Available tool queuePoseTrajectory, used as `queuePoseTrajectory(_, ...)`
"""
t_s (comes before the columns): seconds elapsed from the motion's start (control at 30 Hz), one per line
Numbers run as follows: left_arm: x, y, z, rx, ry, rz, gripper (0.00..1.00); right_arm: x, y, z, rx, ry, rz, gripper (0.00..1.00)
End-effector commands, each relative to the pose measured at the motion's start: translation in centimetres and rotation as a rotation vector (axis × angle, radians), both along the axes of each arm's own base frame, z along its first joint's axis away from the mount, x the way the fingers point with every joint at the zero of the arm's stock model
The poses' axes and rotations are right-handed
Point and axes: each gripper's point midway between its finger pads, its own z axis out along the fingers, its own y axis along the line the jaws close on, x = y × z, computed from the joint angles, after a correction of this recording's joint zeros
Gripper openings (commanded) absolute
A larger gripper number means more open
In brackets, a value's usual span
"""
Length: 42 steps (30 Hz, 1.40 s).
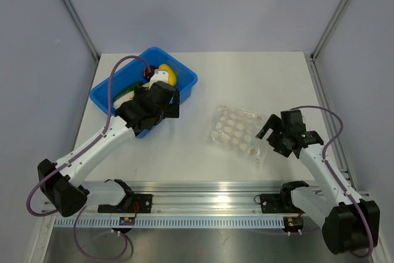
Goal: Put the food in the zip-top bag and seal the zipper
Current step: Pick up the zipper food storage bag at the center of the board.
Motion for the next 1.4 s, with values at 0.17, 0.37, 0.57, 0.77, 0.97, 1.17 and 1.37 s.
queuePoseTrajectory(0.17,0.8,-1.5,2.3,-0.063,-0.049,-0.042,0.99,1.9,4.9,-1.0,0.344,-0.125,0.063,0.89)
queuePoseTrajectory(0.37,0.6,-2.2,1.9,-0.085,-0.029,-0.067,0.99,2.1,4.4,-0.2,0.304,-0.145,0.074,0.56)
queuePoseTrajectory(0.57,0.8,-4.3,1.6,-0.138,-0.004,-0.125,0.99,2.9,4.9,2.1,0.325,-0.21,0.101,0.13)
queuePoseTrajectory(0.77,-0.8,-9.4,2.7,-0.175,0.0,-0.313,0.99,4.2,6.6,6.4,0.387,-0.252,0.142,0.0)
queuePoseTrajectory(0.97,-4.2,-16.4,5.2,-0.269,0.003,-0.565,0.95,5.5,10.0,12.5,0.355,-0.309,0.174,0.0)
queuePoseTrajectory(1.17,-5.8,-19.8,7.1,-0.447,0.008,-0.657,0.91,6.3,14.6,15.0,0.406,-0.336,0.237,0.0)
queuePoseTrajectory(1.37,-6.0,-21.0,6.6,-0.518,0.05,-0.641,0.84,6.4,17.5,15.6,0.429,-0.331,0.293,0.0)
